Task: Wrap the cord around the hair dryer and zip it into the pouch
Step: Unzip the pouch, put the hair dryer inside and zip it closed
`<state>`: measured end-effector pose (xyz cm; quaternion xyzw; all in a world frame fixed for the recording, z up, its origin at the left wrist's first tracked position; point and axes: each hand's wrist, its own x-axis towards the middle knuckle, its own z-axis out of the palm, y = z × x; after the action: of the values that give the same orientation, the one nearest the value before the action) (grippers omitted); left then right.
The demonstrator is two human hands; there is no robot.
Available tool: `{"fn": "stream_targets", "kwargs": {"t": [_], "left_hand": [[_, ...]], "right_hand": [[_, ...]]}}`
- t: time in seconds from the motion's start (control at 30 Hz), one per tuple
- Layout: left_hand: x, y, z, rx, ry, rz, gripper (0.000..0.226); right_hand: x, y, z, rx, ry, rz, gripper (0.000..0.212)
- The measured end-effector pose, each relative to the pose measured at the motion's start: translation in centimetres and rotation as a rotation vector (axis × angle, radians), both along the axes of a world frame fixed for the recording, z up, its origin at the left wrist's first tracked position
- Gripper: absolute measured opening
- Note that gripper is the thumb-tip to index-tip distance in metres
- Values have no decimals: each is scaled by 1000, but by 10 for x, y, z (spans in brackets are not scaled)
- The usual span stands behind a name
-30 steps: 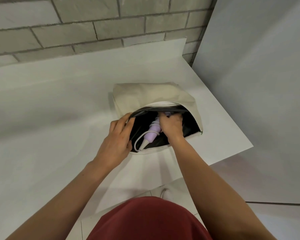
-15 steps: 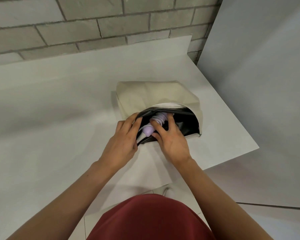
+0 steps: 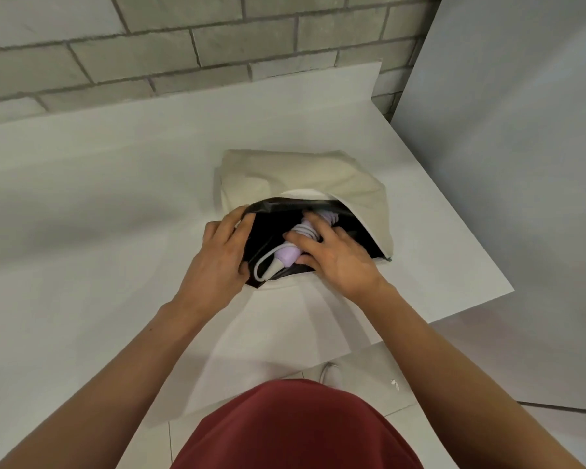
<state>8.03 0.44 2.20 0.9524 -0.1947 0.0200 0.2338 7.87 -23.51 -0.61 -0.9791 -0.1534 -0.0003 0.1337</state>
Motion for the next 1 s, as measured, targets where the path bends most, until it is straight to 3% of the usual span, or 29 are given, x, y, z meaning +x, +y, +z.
{"fn": "stream_targets", "kwargs": {"t": [0.1,0.47,0.57,0.63,0.83,1.0], "left_hand": [[0,6,-5,84,2,-27,92],[12,0,29,-55,-87,-2,93],[1,-6,21,-52,-12,-68,95],[-8,-10,13,-70,23,-83,94],[6,-8,19,-138,18,34,91],[14,-1,19,-102,0,30,90]], "right_hand": [[4,-3,16,36,31,-19,46],[42,24,22,-95,84,-95,50],[54,36,26,-6,88,-218,39],[58,46,23,-94,101,-236,32],[40,58,-3,-3,189,-241,62],[43,58,-1,24,292,-203,63]]}}
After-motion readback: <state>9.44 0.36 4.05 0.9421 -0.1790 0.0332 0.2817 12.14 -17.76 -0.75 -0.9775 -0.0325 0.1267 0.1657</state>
